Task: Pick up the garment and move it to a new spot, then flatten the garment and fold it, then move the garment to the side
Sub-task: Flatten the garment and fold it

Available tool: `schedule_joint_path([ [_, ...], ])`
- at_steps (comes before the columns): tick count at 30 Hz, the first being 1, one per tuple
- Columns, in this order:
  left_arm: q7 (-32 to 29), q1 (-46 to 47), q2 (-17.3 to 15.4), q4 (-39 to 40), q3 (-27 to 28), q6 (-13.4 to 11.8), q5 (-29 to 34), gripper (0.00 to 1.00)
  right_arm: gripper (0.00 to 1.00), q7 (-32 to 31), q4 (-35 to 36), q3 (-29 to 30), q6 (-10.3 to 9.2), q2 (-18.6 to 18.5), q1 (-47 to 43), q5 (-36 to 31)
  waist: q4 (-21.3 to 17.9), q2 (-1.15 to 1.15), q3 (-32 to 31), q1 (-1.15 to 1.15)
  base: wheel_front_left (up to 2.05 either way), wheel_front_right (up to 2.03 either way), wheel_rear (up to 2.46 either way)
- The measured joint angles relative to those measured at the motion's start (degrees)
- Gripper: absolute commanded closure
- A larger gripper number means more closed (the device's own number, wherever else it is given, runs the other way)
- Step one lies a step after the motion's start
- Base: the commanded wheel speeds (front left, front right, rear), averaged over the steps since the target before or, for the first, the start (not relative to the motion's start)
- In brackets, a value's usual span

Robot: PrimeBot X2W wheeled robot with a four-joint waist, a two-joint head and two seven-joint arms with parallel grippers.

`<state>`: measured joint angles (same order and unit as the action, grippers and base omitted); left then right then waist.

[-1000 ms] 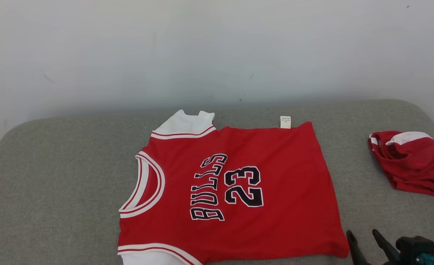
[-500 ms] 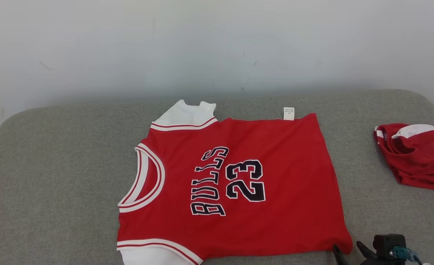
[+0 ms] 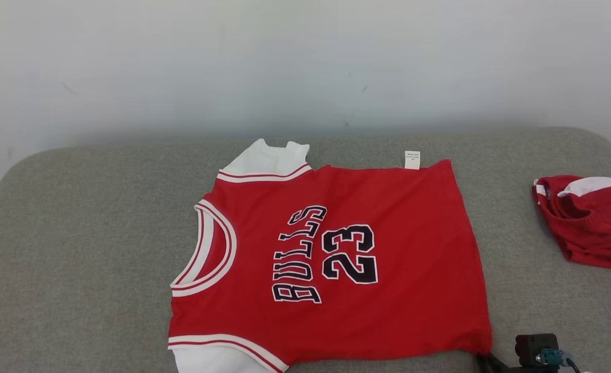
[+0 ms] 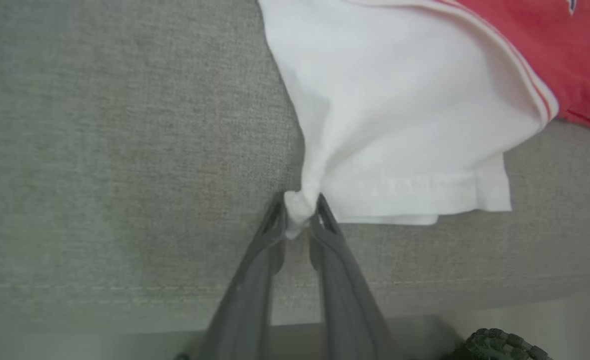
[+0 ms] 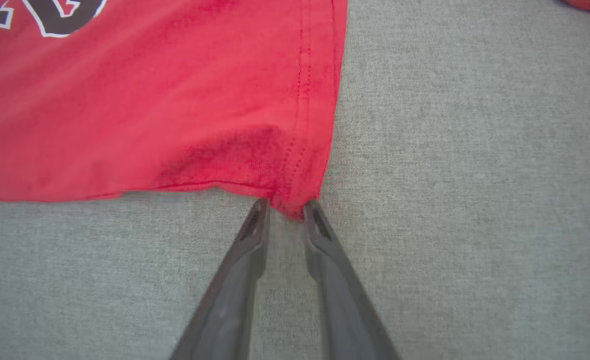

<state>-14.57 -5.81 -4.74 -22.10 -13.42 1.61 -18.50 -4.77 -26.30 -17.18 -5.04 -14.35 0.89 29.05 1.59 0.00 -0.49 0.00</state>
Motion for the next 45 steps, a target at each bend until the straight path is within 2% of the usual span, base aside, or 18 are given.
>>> schedule_joint_path([
  [4, 0.2, 0.8, 0.5, -0.9, 0.1, 0.0, -0.8, 1.0, 1.0, 0.3, -1.2, -0.1, 0.59, 0.5, 1.1, 0.0, 0.1, 0.0, -0.1, 0.0, 0.0, 0.0, 0.0],
  [9, 1.4, 0.7, 0.7, -0.3, 1.3, 0.4, -1.6, 1.0, 1.0, 1.5, -1.3, 0.6, 2.38, 0.5, 1.0, 1.5, 0.0, 0.0, -0.6, 0.0, 0.0, 0.0, 0.0],
  [16, 4.1, 0.0, -1.0, 6.7, 2.9, 0.5, -1.7, 1.0, 1.0, 2.7, 1.1, 2.8, 4.66, -2.9, 0.5, 3.1, -0.2, 0.0, -1.5, 0.0, 0.0, 0.0, 0.0],
  [24, 4.5, -2.3, -1.0, 13.9, 3.6, 1.3, -4.1, 1.0, 1.0, 1.7, 4.4, 3.4, 7.44, -4.2, -0.4, 5.2, -1.1, 0.0, -2.3, 0.0, 0.0, 0.0, 0.0],
  [28, 3.3, -2.1, -0.9, 17.0, 4.4, 2.0, -6.9, 1.0, 1.0, 0.1, 4.9, 3.4, 8.13, -5.3, -0.4, 5.7, -1.4, 0.0, -2.6, 0.0, 0.0, 0.0, 0.0],
  [35, -0.1, 1.5, -2.6, 19.6, 6.4, 3.0, -9.9, 1.0, 1.0, -4.0, 5.4, 3.4, 9.54, -6.5, 2.0, 7.5, -1.7, 0.0, -2.8, 0.0, 0.0, 0.0, 0.0],
  [45, -7.0, 10.6, -3.7, 15.8, 6.4, 3.5, -12.4, 1.0, 1.0, -11.0, 2.0, 1.8, 10.61, -7.6, 8.9, 9.1, -1.9, 0.0, -1.9, 0.0, 0.0, 0.0, 0.0],
])
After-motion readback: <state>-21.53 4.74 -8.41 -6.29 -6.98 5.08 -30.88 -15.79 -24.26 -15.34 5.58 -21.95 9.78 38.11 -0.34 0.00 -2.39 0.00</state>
